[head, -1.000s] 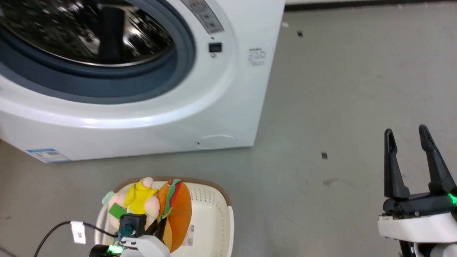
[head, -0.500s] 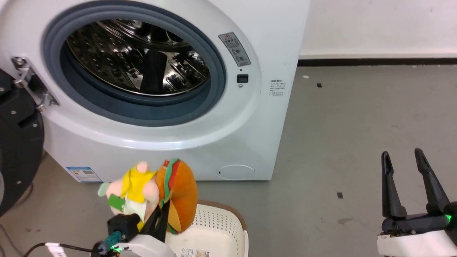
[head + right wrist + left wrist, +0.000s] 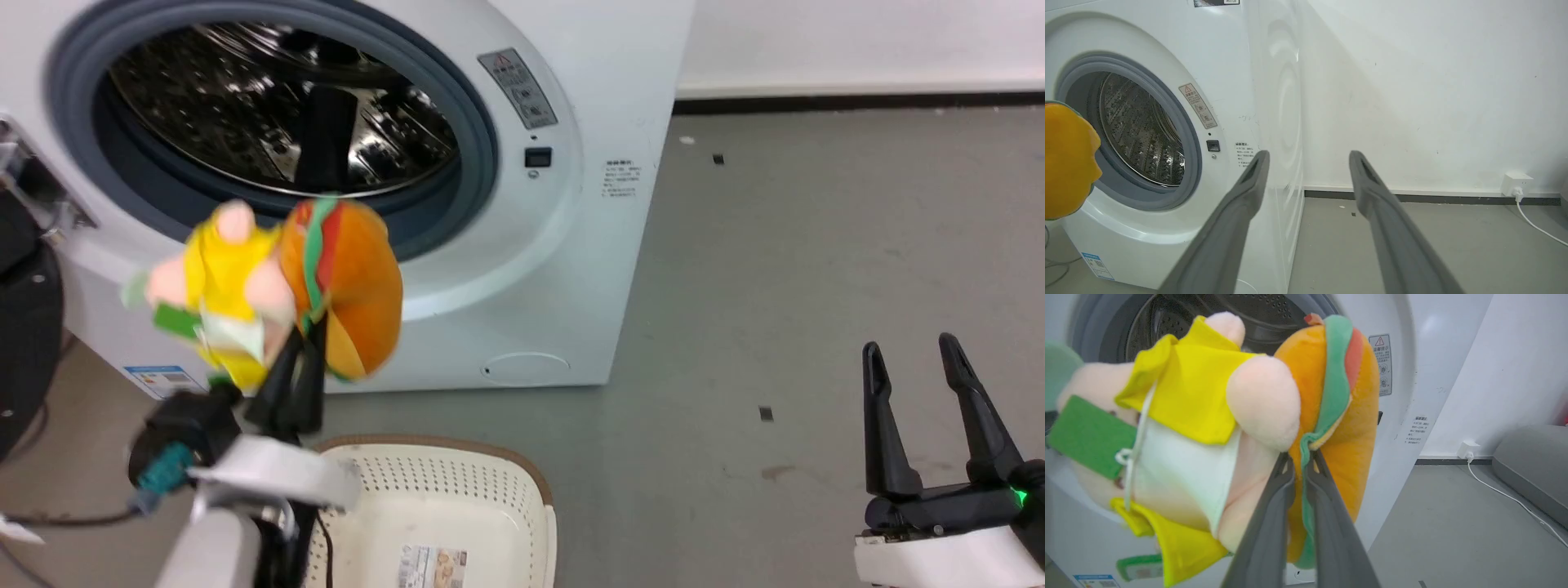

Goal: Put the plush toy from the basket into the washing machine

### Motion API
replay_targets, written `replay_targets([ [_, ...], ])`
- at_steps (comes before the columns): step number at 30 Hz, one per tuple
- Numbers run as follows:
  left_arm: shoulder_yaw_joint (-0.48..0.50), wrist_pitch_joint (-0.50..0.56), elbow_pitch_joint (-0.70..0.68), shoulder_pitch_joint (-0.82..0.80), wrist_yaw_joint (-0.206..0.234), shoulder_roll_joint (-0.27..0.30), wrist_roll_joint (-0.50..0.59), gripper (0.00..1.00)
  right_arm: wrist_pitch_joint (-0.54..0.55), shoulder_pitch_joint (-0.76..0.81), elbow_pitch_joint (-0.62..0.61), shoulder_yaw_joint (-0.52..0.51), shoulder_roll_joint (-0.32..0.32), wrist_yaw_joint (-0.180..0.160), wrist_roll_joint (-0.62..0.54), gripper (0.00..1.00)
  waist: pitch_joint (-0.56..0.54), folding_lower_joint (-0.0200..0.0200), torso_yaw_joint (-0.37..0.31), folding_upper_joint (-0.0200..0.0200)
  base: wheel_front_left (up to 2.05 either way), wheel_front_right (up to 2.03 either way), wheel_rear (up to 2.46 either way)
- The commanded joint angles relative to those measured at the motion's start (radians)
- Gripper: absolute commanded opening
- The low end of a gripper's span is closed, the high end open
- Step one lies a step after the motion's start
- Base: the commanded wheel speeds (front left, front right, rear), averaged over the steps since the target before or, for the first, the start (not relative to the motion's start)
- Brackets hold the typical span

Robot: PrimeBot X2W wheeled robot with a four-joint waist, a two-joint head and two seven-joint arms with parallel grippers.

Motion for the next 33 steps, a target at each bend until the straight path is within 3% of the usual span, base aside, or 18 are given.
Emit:
replay_targets([
  [1, 0.006, 0.001, -0.011, -0.028, -0.001, 0.009, -0.001, 0.00, -0.004, -0.013, -0.006, 0.001, 0.000, 0.001, 0.007, 1.00, 0.022, 0.0001, -0.013, 0.0000, 0.00, 0.00, 0.00],
  [15, 0.076, 0.129, 0.018, -0.335, -0.009, 0.155, -0.030, 0.00, -0.004, -0.114, -0.042, 0.027, 0.000, 0.001, 0.027, 1.00, 0.248, 0.0001, -0.125, 0.0000, 0.00, 0.00, 0.00],
  [25, 0.104, 0.326, 0.125, -0.639, -0.021, 0.308, -0.054, 0.00, -0.004, -0.199, -0.066, 0.070, 0.000, 0.001, 0.073, 1.00, 0.441, 0.0001, -0.209, 0.0000, 0.00, 0.00, 0.00],
  [33, 0.044, 0.452, 0.257, -0.907, -0.027, 0.405, 0.006, 0.00, -0.004, -0.238, -0.084, 0.064, 0.000, 0.001, 0.112, 1.00, 0.565, 0.0001, -0.249, 0.0000, 0.00, 0.00, 0.00],
])
